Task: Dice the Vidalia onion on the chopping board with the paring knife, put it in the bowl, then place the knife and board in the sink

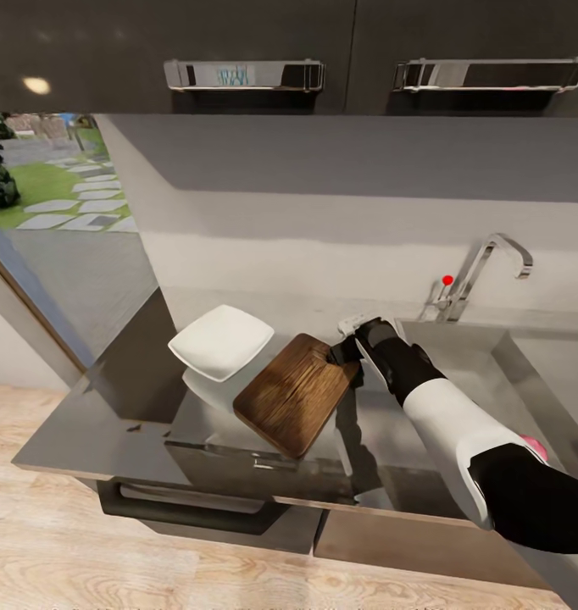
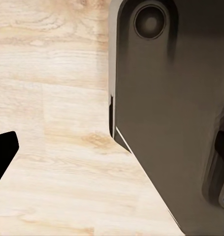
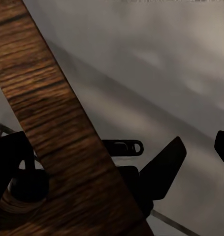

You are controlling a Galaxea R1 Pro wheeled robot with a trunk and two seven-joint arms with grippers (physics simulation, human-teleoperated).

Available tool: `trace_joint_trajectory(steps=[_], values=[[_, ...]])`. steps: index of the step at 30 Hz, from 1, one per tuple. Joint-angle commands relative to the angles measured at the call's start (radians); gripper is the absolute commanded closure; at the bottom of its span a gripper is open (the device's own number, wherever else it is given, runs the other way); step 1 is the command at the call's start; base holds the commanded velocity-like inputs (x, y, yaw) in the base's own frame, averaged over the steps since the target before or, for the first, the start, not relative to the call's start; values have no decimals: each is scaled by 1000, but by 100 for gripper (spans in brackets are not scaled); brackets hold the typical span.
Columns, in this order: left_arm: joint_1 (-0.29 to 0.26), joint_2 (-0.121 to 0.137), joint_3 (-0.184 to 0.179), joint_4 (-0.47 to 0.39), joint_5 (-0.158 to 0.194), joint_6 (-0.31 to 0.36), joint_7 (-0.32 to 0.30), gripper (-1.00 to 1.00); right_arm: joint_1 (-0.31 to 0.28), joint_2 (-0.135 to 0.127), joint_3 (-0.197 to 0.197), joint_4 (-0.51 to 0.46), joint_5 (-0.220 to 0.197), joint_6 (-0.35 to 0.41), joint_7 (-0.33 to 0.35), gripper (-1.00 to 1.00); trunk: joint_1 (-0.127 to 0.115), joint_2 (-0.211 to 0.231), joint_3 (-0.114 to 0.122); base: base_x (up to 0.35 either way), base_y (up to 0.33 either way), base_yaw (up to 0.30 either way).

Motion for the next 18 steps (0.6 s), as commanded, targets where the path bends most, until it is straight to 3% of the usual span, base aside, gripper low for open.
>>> trace_joint_trajectory(steps=[1, 9, 10, 18], values=[[-1, 0, -4, 1, 7, -3, 0, -100, 0, 0, 2, 8, 15, 2, 7, -100, 0, -1, -3, 0, 0, 0], [-1, 1, -4, 1, 7, -3, 0, -100, 0, -1, 2, 8, 15, 2, 7, -100, 0, -1, -5, 0, 0, 0], [-1, 1, -4, 1, 7, -3, 0, -100, 0, -1, 2, 8, 15, 2, 7, 100, 0, -1, -5, 0, 0, 0], [-1, 1, -4, 1, 7, -3, 0, -100, 0, -2, 2, 8, 15, 1, 7, 100, 0, -1, -5, 0, 0, 0]])
